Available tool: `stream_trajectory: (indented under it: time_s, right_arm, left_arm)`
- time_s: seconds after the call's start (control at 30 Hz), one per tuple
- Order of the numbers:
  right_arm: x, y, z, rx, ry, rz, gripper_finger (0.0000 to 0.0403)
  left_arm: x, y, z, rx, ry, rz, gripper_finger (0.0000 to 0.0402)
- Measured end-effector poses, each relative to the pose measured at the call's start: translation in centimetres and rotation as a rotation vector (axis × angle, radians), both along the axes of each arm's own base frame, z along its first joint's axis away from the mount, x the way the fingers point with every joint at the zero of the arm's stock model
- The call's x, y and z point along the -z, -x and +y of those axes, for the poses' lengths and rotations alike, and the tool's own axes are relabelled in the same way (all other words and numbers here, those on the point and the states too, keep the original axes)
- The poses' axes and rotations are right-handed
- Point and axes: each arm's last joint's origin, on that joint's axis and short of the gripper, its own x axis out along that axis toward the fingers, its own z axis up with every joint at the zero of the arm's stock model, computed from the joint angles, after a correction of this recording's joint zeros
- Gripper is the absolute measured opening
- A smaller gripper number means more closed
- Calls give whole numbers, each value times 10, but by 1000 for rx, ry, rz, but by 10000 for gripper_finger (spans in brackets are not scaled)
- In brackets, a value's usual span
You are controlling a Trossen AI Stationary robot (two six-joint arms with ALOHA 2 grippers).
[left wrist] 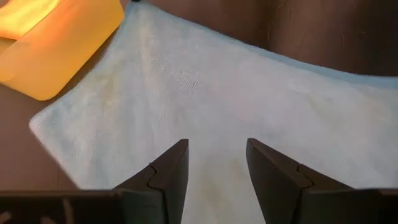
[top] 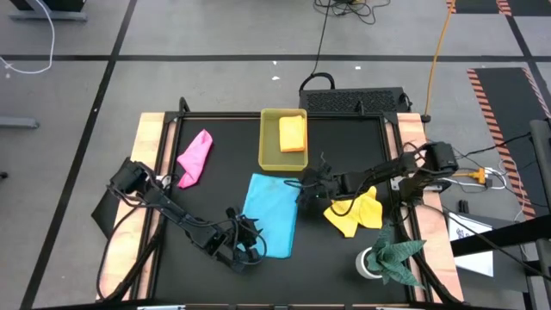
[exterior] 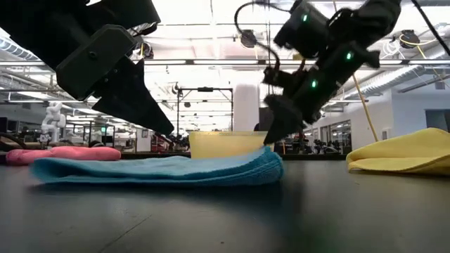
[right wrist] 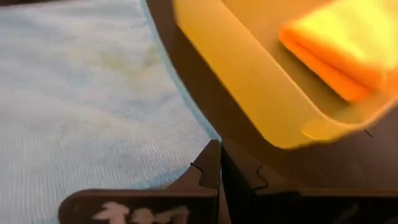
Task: Fold microfiber towels
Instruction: Fold the blue towel
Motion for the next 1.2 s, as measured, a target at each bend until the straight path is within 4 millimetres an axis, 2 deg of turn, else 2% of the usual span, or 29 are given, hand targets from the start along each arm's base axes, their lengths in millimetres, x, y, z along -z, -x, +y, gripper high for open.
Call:
stream_trajectory:
  time_s: [0.17,0.3,0.57,0.73,0.87,0.97,1.07,1.2]
  right_arm:
    - [11,-4,-10,31,0,8,0]
    - [13,-4,-14,13,19,40,2]
    - [-4,0,-19,27,14,2,52]
    - [-15,-1,-4,-48,-57,-67,86]
    - [-15,-6,16,-164,-117,-112,92]
    - [-6,-10,32,-277,-166,-106,90]
    - [9,-11,41,-308,-188,-65,83]
    - [27,-12,41,-299,-189,-12,73]
  left_arm:
    - [0,0,0,-3,5,-4,163]
    - [0,0,0,-2,4,-3,163]
    - [0,0,0,-34,60,-20,163]
    - [4,1,4,-65,82,-19,163]
    - [16,7,12,-81,172,48,163]
    - [26,14,16,-86,208,86,163]
    - [31,20,14,-75,246,67,163]
    - [29,22,-5,75,348,81,163]
